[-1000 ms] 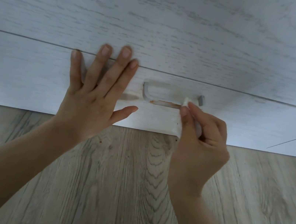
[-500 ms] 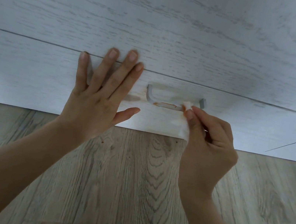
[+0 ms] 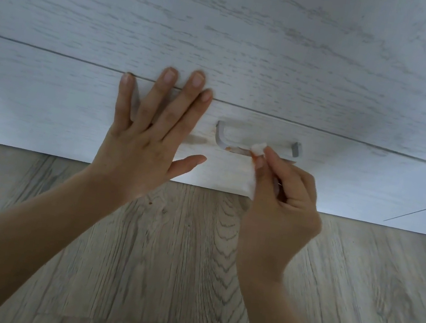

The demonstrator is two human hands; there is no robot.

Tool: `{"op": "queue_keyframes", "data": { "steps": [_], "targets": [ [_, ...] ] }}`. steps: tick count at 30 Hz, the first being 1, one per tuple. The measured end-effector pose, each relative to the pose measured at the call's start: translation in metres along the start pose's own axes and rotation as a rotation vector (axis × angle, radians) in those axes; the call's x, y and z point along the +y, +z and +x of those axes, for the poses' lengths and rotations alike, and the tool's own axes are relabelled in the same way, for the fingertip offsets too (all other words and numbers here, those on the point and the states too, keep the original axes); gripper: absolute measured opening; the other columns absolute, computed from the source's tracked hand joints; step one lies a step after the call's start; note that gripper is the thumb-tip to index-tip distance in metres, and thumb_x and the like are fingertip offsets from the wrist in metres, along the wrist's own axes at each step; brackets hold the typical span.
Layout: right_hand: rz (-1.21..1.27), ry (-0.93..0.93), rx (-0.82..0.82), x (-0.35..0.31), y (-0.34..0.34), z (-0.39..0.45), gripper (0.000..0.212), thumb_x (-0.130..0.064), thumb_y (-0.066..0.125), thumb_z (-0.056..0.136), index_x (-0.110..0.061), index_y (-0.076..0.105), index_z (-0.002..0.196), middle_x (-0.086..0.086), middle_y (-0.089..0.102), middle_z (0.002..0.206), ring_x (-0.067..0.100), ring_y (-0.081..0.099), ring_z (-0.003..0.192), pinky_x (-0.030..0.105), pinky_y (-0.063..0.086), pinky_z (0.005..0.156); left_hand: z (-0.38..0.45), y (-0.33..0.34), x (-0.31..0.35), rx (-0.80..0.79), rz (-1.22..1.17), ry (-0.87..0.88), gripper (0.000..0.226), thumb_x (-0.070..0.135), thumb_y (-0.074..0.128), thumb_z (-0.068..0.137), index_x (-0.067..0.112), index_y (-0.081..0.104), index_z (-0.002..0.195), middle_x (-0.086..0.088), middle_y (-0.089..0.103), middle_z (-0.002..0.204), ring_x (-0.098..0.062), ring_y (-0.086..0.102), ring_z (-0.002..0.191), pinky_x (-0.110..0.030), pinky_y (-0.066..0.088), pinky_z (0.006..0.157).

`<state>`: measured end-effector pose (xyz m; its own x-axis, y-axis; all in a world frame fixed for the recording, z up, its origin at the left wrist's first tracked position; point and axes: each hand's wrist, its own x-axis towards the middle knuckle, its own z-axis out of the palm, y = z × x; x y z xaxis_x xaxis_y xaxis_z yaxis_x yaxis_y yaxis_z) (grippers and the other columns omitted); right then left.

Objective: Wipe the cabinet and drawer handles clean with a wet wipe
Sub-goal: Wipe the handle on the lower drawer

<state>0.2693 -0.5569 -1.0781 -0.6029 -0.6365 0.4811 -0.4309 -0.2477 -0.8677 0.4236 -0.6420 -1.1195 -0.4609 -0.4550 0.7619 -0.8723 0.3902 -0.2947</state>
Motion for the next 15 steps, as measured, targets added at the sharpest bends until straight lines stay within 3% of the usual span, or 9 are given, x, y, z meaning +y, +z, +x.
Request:
{"op": "queue_keyframes", "data": {
  "steps": [4, 9, 11, 15],
  "targets": [
    [-0.028, -0.025, -0.095, -0.007, -0.001, -0.003, 0.021, -0.007, 0.073, 0.08, -0.02, 0.072, 0.097, -0.002, 0.064, 0.083, -0.002, 0.058, 0.071, 0.006, 0.045, 0.069, 0.0, 0.0, 0.001, 0.002, -0.011, -0.002, 0.083, 0.06, 0.035, 0.097, 0.011, -0.004, 0.152, -0.001, -0.023, 0.156, -0.021, -0.021, 0.143, -0.052, -0.008, 0.114],
    [-0.003, -0.075, -0.036, -0.009, -0.018, 0.008, 0.024, -0.02, 0.063, 0.089, -0.036, 0.065, 0.106, -0.011, 0.057, 0.089, 0.0, 0.057, 0.078, 0.011, 0.046, 0.069, 0.0, 0.001, -0.002, 0.015, 0.024, 0.014, 0.082, 0.06, 0.035, 0.097, 0.012, -0.002, 0.153, -0.001, -0.022, 0.157, -0.021, -0.018, 0.144, -0.051, -0.006, 0.114],
    [-0.093, -0.141, -0.052, -0.007, -0.015, 0.012, 0.022, -0.015, 0.062, 0.089, -0.028, 0.067, 0.107, -0.01, 0.05, 0.089, 0.001, 0.052, 0.077, 0.014, 0.048, 0.069, 0.0, 0.002, -0.002, 0.019, 0.028, 0.008, 0.082, 0.06, 0.035, 0.097, 0.012, -0.002, 0.152, -0.001, -0.022, 0.157, -0.021, -0.019, 0.144, -0.051, -0.007, 0.114],
    [-0.328, -0.339, -0.112, 0.0, -0.014, 0.017, 0.018, -0.006, 0.06, 0.09, -0.005, 0.07, 0.105, -0.003, 0.047, 0.09, 0.002, 0.045, 0.072, 0.005, 0.041, 0.068, -0.001, 0.001, -0.002, 0.013, 0.031, 0.012, 0.082, 0.059, 0.035, 0.097, 0.012, -0.003, 0.152, -0.001, -0.023, 0.156, -0.021, -0.02, 0.144, -0.05, -0.007, 0.114]
  ]
}}
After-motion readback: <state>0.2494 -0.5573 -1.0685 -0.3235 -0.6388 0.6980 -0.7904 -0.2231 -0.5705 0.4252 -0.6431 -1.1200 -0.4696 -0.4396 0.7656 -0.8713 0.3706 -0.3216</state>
